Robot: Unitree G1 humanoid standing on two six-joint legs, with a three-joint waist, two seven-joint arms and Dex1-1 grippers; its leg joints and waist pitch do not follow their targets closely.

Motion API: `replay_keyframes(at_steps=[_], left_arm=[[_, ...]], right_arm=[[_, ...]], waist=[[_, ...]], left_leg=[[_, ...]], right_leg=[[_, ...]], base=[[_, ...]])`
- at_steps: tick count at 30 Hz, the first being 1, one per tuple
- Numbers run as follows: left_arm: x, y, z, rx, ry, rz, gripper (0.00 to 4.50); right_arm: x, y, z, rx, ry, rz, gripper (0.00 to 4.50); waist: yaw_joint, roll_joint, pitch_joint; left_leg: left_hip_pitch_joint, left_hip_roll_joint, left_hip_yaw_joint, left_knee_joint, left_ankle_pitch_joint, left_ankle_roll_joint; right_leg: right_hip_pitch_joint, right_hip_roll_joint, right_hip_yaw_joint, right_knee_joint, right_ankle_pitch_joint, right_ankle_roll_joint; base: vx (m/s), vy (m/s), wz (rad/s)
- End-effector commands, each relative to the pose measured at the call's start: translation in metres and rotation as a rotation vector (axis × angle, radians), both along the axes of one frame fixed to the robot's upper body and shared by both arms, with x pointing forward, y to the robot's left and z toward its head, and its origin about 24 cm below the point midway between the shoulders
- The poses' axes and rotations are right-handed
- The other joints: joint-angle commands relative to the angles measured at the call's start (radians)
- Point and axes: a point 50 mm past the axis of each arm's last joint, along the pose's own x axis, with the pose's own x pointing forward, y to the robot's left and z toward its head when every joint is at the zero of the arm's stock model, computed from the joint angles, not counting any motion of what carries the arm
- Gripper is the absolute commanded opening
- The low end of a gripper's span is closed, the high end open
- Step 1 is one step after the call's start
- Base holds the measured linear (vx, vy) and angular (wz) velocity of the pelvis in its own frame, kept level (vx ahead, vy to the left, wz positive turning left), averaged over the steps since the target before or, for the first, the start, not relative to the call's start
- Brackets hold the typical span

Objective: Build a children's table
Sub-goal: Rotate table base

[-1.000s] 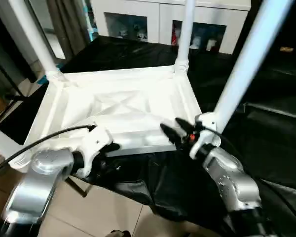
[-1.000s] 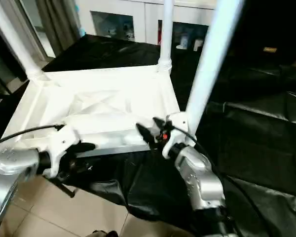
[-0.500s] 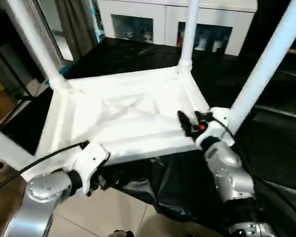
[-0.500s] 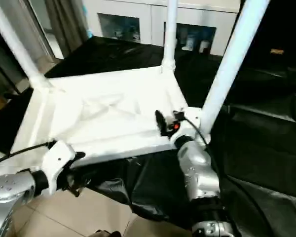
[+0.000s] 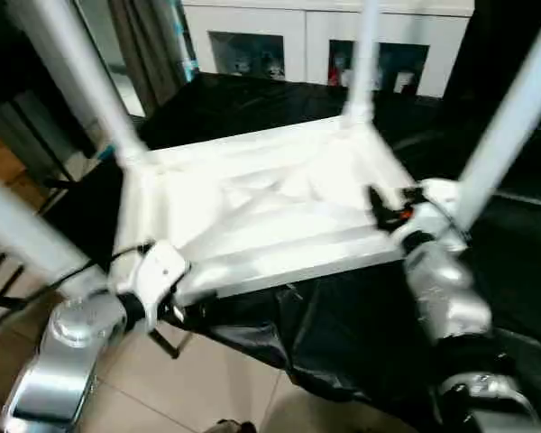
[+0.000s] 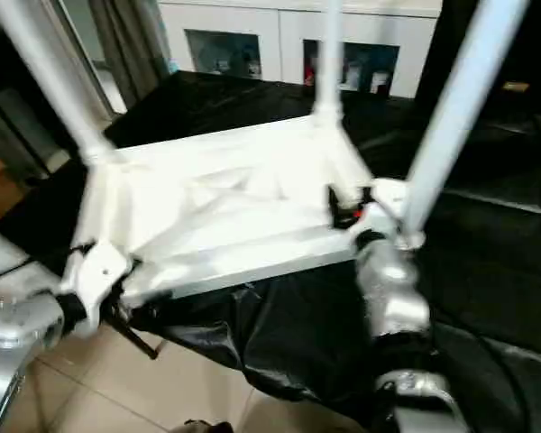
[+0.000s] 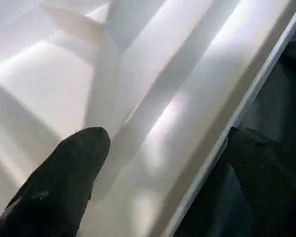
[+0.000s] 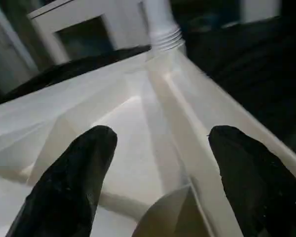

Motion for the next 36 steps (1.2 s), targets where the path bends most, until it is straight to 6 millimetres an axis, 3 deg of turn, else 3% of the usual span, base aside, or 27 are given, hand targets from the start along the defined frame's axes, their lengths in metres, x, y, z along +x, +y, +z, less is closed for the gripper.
replay_keyframes(at_steps=[1,2,3,4,6,9,16,17,21,23,24,27,29,30,31,32,36], left_arm=[[0.005,-0.002,-0.001,0.006,-0.011,-0.007,4.44],[0.006,-0.003,-0.001,0.005,-0.015,-0.010,4.44],[0.015,-0.010,0.001,-0.002,-0.038,-0.030,4.44],[0.018,-0.013,0.002,-0.006,-0.048,-0.037,4.44],[0.024,-0.015,0.005,-0.005,-0.067,-0.046,4.44],[0.035,-0.018,0.012,0.009,-0.108,-0.059,4.44],[0.055,-0.039,0.015,-0.017,-0.162,-0.154,4.44],[0.059,-0.045,0.015,-0.021,-0.170,-0.180,4.44],[0.070,-0.070,0.028,-0.116,-0.192,-0.272,4.44],[0.073,-0.079,0.037,-0.188,-0.198,-0.292,4.44],[0.073,-0.083,0.041,-0.228,-0.196,-0.301,4.44],[0.067,-0.092,0.051,-0.334,-0.140,-0.358,4.44],[0.051,-0.094,0.056,-0.399,-0.056,-0.458,4.44],[0.044,-0.095,0.058,-0.425,-0.018,-0.500,4.44],[0.038,-0.095,0.060,-0.437,0.012,-0.540,4.44],[0.034,-0.094,0.060,-0.436,0.031,-0.559,4.44],[0.007,-0.084,0.050,-0.331,0.209,-0.639,4.44]], right_arm=[[0.001,-0.011,0.004,-0.002,-0.018,-0.057,3.49],[0.001,-0.011,0.004,-0.005,-0.017,-0.057,3.49],[0.000,-0.012,0.003,-0.018,-0.013,-0.058,3.49],[0.000,-0.012,0.003,-0.022,-0.013,-0.056,3.49],[-0.001,-0.012,0.002,-0.027,-0.013,-0.052,3.49],[0.000,-0.016,0.001,-0.040,-0.008,-0.067,3.49],[0.001,-0.035,0.003,-0.071,0.007,-0.171,3.49],[0.000,-0.039,0.003,-0.079,0.014,-0.189,3.49],[-0.001,-0.043,0.003,-0.086,0.021,-0.206,3.49],[-0.001,-0.040,0.004,-0.082,0.012,-0.184,3.49],[0.000,-0.039,0.005,-0.083,0.008,-0.171,3.49],[0.002,-0.034,0.005,-0.107,0.009,-0.141,3.49],[0.004,-0.032,0.007,-0.106,0.010,-0.134,3.49],[0.004,-0.032,0.007,-0.105,0.010,-0.134,3.49],[0.005,-0.031,0.008,-0.106,0.011,-0.133,3.49],[0.006,-0.031,0.008,-0.106,0.013,-0.132,3.49],[0.010,-0.029,0.009,-0.114,0.023,-0.113,3.49]], waist=[[-0.011,-0.009,-0.076],[-0.009,-0.006,-0.077],[-0.011,-0.013,-0.078],[-0.008,-0.012,-0.081],[-0.013,-0.016,-0.078],[-0.020,-0.015,-0.077],[-0.014,-0.017,-0.082],[-0.016,-0.024,-0.082],[-0.010,-0.024,-0.084],[-0.009,-0.027,-0.087],[-0.010,-0.034,-0.087],[-0.012,-0.038,-0.086],[-0.012,-0.041,-0.087],[-0.012,-0.038,-0.085],[-0.014,-0.048,-0.083],[-0.015,-0.041,-0.080],[-0.020,-0.044,-0.071]], left_leg=[[0.030,0.032,-0.029,-0.065,-0.118,0.072],[0.032,0.032,-0.029,-0.063,-0.113,0.077],[0.033,0.032,-0.027,-0.062,-0.112,0.084],[0.035,0.032,-0.026,-0.059,-0.102,0.090],[0.024,0.033,-0.029,-0.060,-0.118,0.093],[0.030,0.033,-0.029,-0.061,-0.174,0.079],[0.040,0.033,-0.025,-0.057,-0.184,0.060],[0.035,0.033,-0.025,-0.057,-0.171,0.065],[0.032,0.032,-0.023,-0.052,-0.128,0.085],[0.026,0.032,-0.024,-0.050,-0.102,0.103],[0.019,0.032,-0.025,-0.046,-0.075,0.126],[0.016,0.031,-0.024,-0.042,-0.049,0.158],[0.016,0.033,-0.024,-0.041,-0.050,0.171],[0.017,0.035,-0.024,-0.041,-0.034,0.181],[0.017,0.034,-0.023,-0.042,-0.039,0.181],[0.017,0.034,-0.023,-0.043,-0.055,0.178],[0.025,0.037,-0.026,-0.056,-0.143,0.122]], right_leg=[[0.036,-0.007,0.006,-0.040,-0.049,-0.199],[0.034,-0.007,0.005,-0.040,-0.053,-0.200],[0.032,-0.005,0.005,-0.043,-0.058,-0.201],[0.031,-0.007,0.007,-0.040,-0.060,-0.208],[0.035,-0.010,0.006,-0.041,-0.091,-0.208],[0.031,-0.009,0.007,-0.047,-0.162,-0.199],[0.022,-0.006,0.009,-0.050,-0.180,-0.200],[0.026,-0.007,0.010,-0.047,-0.163,-0.200],[0.026,-0.008,0.010,-0.044,-0.120,-0.206],[0.031,-0.011,0.009,-0.038,-0.088,-0.219],[0.032,-0.011,0.007,-0.034,-0.059,-0.226],[0.030,-0.010,0.006,-0.031,-0.039,-0.242],[0.034,-0.015,0.006,-0.030,-0.059,-0.244],[0.029,-0.011,0.005,-0.029,-0.068,-0.248],[0.028,-0.010,0.005,-0.032,-0.081,-0.248],[0.027,-0.008,0.005,-0.034,-0.112,-0.242],[0.021,-0.005,0.007,-0.041,-0.220,-0.205]], base=[[0.000,0.000,0.00],[0.000,0.000,0.00],[0.000,0.000,0.00],[0.000,0.000,0.00],[0.000,0.000,0.00],[0.000,0.000,0.00],[0.000,0.000,0.00],[0.000,0.000,0.00],[0.000,0.000,0.00],[0.000,0.000,0.00],[0.000,0.000,0.00],[0.000,0.000,0.00],[0.000,0.000,0.00],[0.000,0.000,0.00],[0.000,0.000,0.00],[0.000,0.000,0.00],[0.000,0.000,0.00]])
